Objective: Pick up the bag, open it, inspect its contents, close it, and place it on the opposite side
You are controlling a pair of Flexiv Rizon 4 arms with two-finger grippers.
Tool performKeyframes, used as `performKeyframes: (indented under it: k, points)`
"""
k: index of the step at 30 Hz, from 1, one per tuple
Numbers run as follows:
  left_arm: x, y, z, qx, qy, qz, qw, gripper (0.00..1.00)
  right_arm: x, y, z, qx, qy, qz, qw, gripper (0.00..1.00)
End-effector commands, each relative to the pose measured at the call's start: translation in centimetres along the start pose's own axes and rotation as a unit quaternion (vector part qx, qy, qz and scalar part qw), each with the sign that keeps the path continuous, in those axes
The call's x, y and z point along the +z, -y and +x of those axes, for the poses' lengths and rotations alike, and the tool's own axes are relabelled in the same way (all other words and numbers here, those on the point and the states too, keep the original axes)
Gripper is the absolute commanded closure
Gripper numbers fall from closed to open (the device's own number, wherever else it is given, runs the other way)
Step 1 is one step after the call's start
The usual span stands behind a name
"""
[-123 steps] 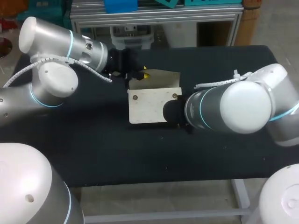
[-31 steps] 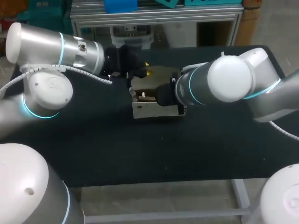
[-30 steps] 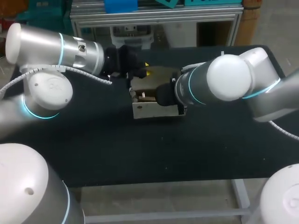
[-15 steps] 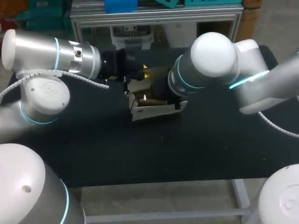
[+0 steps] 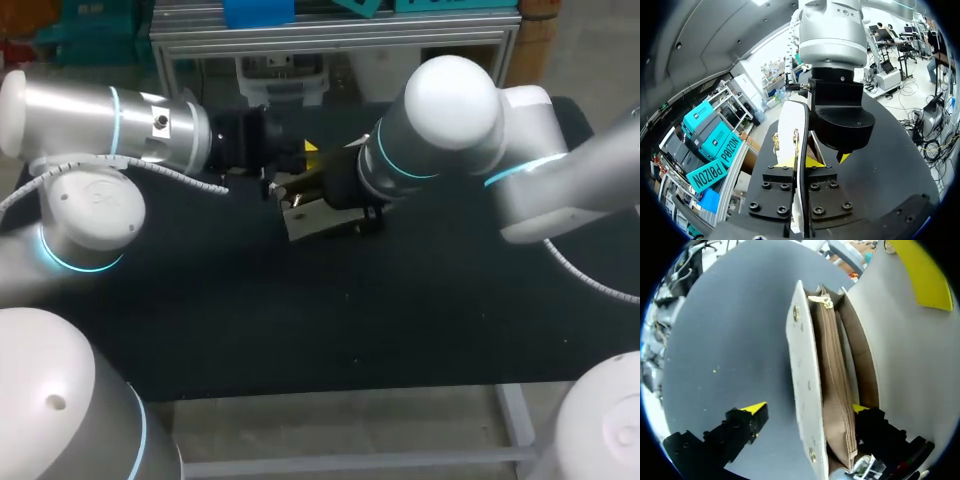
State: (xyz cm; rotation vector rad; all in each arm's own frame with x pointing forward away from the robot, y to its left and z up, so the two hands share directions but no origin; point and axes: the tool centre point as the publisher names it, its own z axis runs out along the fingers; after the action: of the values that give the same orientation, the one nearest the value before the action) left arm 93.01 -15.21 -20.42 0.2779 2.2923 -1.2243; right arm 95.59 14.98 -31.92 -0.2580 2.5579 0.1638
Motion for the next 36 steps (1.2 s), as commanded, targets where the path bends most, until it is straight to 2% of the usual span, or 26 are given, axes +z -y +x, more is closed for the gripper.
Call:
performKeyframes:
  k: [1,8,13,15,16,17,18,21,27,28,29,36]
  points:
    - [0.0,-0.1,0.4,-0.002,0.000,-0.003,1.000,1.00,-2.1,-0.2,0.3,0.000,0.031,0.000,1.000,0.00]
    - [1.2,-1.4,-0.5,-0.025,-0.003,-0.028,0.999,1.00,-5.8,-1.6,1.1,-0.026,0.076,-0.013,0.997,0.00]
    - [2.0,-1.9,-1.0,-0.034,-0.007,-0.035,0.999,1.00,-7.0,-2.0,1.4,-0.034,0.090,-0.024,0.995,0.00]
    - [2.1,-2.0,-1.1,-0.037,-0.008,-0.036,0.999,1.00,-7.2,-2.1,1.5,-0.034,0.096,-0.024,0.995,0.15]
    - [2.1,-2.0,-1.1,-0.038,-0.008,-0.036,0.999,1.00,-7.3,-2.0,1.5,-0.033,0.099,-0.024,0.994,0.29]
    - [2.1,-2.0,-1.1,-0.039,-0.008,-0.036,0.999,1.00,-7.4,-2.0,1.5,-0.032,0.101,-0.025,0.994,0.52]
    - [2.1,-2.0,-1.1,-0.039,-0.008,-0.036,0.999,1.00,-7.4,-1.9,1.5,-0.032,0.103,-0.027,0.994,0.58]
    - [2.0,-1.9,-1.0,-0.038,-0.009,-0.039,0.998,1.00,-7.7,-1.6,1.3,-0.027,0.109,-0.031,0.993,0.71]
    - [1.8,-1.6,-0.7,-0.037,-0.010,-0.041,0.998,1.00,-8.0,-1.5,0.7,-0.027,0.127,-0.029,0.991,0.87]
    - [1.7,-1.4,-0.6,-0.035,-0.011,-0.041,0.998,1.00,-8.0,-1.5,0.5,-0.026,0.129,-0.029,0.991,0.96]
    - [1.7,-1.3,-0.5,-0.035,-0.012,-0.040,0.999,1.00,-8.0,-1.4,0.4,-0.027,0.130,-0.029,0.991,1.00]
    - [1.3,-0.3,0.2,-0.031,-0.024,-0.026,0.999,1.00,-6.6,-1.2,-0.5,-0.029,0.132,-0.028,0.990,1.00]
